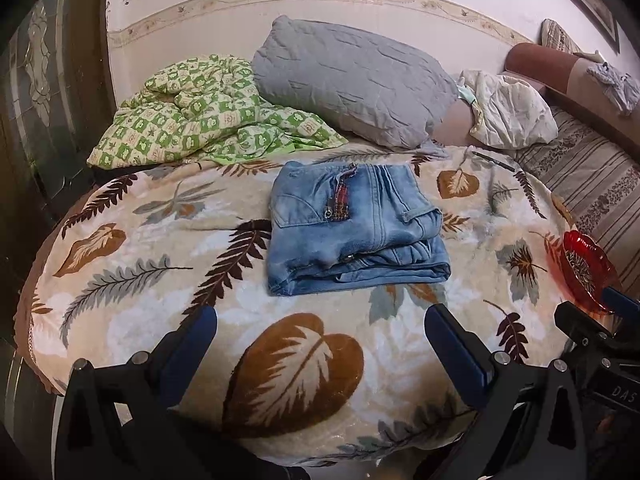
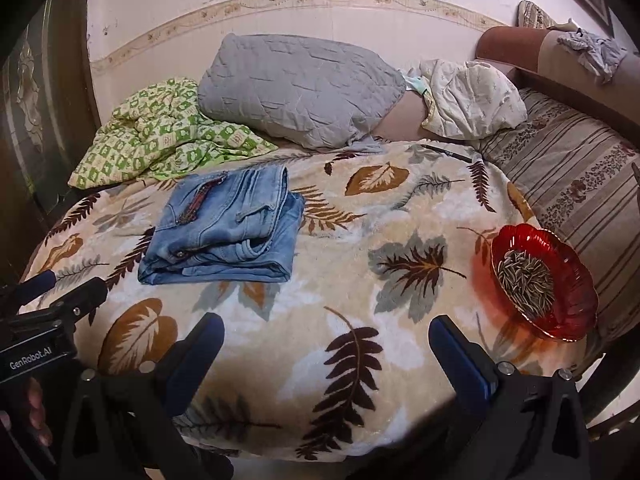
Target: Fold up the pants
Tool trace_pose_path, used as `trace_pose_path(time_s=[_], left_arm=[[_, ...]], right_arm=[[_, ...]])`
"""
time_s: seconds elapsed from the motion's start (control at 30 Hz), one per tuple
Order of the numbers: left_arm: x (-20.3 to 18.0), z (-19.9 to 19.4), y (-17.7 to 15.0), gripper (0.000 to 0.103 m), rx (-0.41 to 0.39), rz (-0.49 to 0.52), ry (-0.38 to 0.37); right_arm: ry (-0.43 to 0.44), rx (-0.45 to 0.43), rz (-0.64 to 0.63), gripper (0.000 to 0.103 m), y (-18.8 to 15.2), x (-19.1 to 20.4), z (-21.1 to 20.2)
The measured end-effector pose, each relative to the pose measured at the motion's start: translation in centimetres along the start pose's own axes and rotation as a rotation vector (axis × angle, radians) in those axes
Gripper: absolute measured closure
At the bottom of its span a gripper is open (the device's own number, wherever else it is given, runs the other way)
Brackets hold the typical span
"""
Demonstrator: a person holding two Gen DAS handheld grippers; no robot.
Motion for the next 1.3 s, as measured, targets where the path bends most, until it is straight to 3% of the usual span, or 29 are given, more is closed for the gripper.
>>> trace_pose_path(time_s=[1.3], left_arm=[[-0.53, -0.08, -0.38, 0.0, 0.025, -0.001, -0.006]], right_arm=[[-0.001, 0.016, -0.012, 0.0, -0.27, 0.31, 0.59]])
Point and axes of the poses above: each gripper's, at about its wrist camera, not at the fingertips, and z roughly the way its jaws point, x to its left, y to its top, the point moved 5 cm from there along z, roughly the way its jaws point, and after that the axes turned 11 degrees about -z, right-handed, at the moved point
